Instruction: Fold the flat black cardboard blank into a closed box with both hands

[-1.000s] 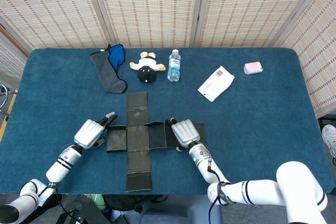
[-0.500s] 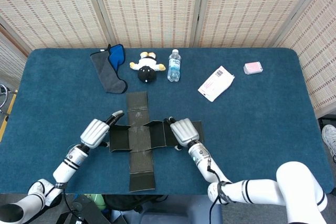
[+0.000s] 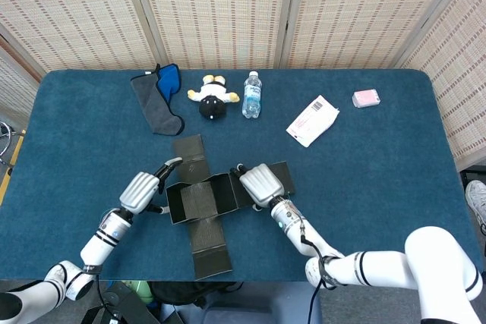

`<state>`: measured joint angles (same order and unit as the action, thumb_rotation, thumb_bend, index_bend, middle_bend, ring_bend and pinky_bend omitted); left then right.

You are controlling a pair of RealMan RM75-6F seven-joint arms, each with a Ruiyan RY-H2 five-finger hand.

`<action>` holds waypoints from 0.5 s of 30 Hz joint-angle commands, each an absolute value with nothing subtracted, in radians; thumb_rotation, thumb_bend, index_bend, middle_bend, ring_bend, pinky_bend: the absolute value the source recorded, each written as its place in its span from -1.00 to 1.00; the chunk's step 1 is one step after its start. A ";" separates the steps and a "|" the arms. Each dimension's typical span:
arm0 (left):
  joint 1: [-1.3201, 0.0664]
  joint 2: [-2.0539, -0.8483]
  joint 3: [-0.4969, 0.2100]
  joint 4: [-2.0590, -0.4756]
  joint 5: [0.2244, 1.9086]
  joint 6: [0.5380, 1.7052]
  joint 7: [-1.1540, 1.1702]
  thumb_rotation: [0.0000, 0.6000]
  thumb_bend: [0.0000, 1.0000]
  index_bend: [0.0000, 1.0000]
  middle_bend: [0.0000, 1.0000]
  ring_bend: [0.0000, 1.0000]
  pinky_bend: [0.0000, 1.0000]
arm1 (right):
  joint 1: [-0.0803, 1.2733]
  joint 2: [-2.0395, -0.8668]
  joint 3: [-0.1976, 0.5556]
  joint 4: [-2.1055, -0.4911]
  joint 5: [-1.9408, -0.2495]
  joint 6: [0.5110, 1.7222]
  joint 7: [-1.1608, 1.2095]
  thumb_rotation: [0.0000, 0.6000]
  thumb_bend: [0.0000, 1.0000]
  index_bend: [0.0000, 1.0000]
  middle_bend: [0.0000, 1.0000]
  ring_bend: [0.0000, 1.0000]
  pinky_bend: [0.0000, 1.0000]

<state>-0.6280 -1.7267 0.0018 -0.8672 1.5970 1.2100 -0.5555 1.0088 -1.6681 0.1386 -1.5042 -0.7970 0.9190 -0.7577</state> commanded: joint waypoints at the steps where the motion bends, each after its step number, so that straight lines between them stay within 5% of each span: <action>1: -0.631 -1.702 -0.005 -0.923 1.575 1.176 -0.597 1.00 -0.81 -1.00 -1.00 0.22 0.70 | 1.028 -1.650 0.139 -1.505 -0.812 0.897 -0.768 1.00 -0.75 -0.55 -0.43 0.63 1.00; 15: -0.632 -1.646 -0.007 -1.057 1.543 1.106 -0.689 1.00 -0.81 -1.00 -1.00 0.21 0.70 | 1.116 -1.596 0.119 -1.474 -0.908 0.775 -0.772 1.00 -0.75 -0.51 -0.43 0.63 1.00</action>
